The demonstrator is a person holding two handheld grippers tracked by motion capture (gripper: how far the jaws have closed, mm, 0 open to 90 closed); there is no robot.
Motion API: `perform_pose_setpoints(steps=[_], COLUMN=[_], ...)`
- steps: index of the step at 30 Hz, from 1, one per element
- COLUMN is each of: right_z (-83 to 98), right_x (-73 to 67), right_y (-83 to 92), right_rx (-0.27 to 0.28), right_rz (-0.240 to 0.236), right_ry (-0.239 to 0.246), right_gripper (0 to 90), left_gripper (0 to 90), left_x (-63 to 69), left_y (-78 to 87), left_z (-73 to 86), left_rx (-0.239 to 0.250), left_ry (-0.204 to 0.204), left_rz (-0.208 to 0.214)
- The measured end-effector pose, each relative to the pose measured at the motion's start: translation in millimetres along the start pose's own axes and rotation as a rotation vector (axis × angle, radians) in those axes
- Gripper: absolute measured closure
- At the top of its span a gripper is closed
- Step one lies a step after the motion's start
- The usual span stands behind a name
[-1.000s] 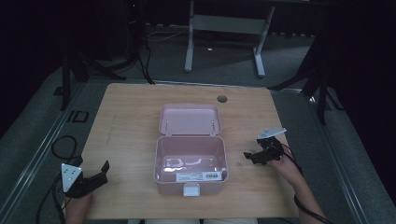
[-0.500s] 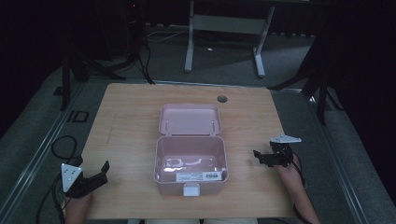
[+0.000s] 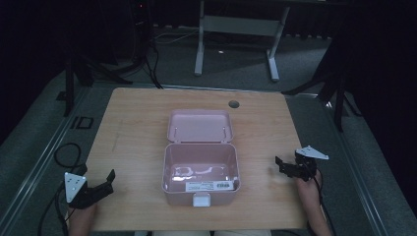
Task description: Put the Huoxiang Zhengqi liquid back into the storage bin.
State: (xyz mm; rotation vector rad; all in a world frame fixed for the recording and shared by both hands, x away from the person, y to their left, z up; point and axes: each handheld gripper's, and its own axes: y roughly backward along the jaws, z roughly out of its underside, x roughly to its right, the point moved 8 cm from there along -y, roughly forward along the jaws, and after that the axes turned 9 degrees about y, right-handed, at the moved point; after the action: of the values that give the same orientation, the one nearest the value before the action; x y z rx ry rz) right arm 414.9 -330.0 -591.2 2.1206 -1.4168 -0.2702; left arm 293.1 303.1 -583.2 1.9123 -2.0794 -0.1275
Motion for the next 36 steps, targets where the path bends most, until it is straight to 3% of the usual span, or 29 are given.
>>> perform_pose_setpoints(steps=[7, 8, 11, 17, 22, 36], right_z=[7.5, 8.3, 9.3, 8.0, 6.8, 9.9], right_x=[23.6, 25.5, 27.9, 23.2, 21.8, 19.7], right_y=[11.7, 13.3, 15.0, 13.6, 14.7, 10.1], right_rx=[0.040, 0.047, 0.059, 0.056, 0.065, 0.044], right_rz=[0.168, 0.174, 0.176, 0.177, 0.179, 0.124], right_ry=[-0.104, -0.121, -0.131, -0.090, -0.083, -0.097], right_gripper=[11.0, 11.0, 11.1, 11.0, 11.0, 13.5], left_gripper=[4.0, 3.9, 3.9, 4.0, 4.0, 3.9], left_x=[-0.1, -0.1, 0.0, 0.1, 0.2, -0.6], left_y=[0.1, 0.2, 0.5, 1.1, 1.3, 1.3], left_z=[-0.1, -0.1, -0.2, -0.4, -0.5, -0.6], left_rx=[0.001, 0.002, 0.006, 0.012, 0.016, 0.015], left_ry=[0.002, 0.002, 0.003, 0.001, -0.001, 0.007], left_rz=[0.002, 0.001, 0.000, -0.001, -0.003, -0.006])
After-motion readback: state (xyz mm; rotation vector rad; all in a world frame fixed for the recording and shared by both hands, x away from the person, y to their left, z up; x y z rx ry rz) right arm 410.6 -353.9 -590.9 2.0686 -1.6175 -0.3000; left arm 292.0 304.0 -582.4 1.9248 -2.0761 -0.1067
